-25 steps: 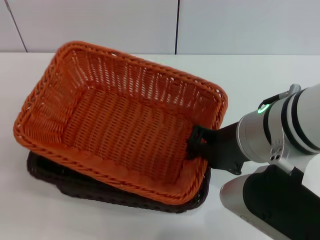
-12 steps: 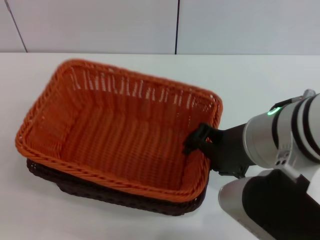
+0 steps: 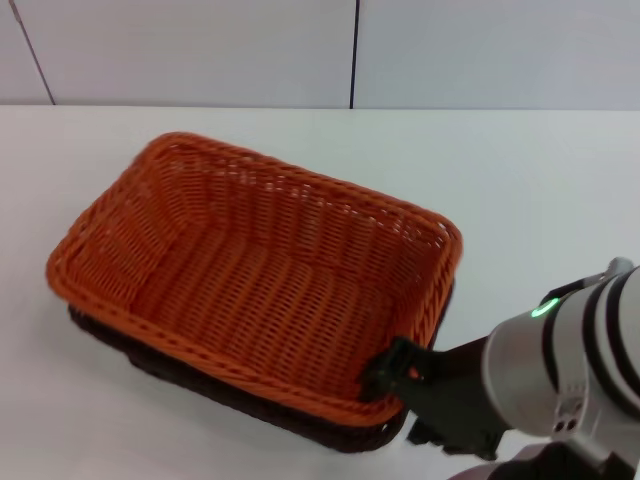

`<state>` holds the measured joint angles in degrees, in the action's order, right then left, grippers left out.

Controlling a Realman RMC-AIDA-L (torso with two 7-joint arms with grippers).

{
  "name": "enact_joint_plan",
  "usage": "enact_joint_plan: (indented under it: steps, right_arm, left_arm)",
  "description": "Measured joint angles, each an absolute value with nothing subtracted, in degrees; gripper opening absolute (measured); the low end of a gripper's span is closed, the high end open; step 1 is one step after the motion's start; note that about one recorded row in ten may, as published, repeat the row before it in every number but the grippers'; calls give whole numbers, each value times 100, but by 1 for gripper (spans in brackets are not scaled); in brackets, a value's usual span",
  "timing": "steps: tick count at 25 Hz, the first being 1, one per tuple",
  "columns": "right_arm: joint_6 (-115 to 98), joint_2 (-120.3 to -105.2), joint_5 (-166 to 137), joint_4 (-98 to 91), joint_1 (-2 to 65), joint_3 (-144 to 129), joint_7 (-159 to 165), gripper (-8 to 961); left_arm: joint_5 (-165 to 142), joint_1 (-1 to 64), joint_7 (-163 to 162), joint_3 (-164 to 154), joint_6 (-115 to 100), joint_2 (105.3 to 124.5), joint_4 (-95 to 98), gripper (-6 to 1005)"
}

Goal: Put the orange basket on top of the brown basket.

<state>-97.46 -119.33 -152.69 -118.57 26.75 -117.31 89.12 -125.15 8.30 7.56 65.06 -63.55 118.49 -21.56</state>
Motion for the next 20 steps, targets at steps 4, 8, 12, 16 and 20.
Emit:
enact_joint_plan:
  steps: [4,8,12,16,20]
  right_arm:
    - [-9224,-11936,-15116,-11840,2675,-11868,9143,515]
    - [-8462,-11935,-15332,-11797,2669,-11905,9337,515]
    - [-7957,-11935,-15467,-11771,2652,-11872,9432,515]
    - [-8058,-11935,-15440,-11761,2653,-12002,9566,515]
    - [-8287,-11932,-15426,-11767,2650,-12292,9700,515]
  left_arm:
    - [-12515,833,756,6506,-6356,11847,-2151,791]
    - [-12518,835,756,6514,-6357,11831,-2144,791]
    - [-12540,836,756,6513,-6359,11829,-2144,791]
    - [-12551,844,756,6507,-6345,11821,-2124,791]
    - [-12554,844,756,6511,-6345,11820,-2118,791]
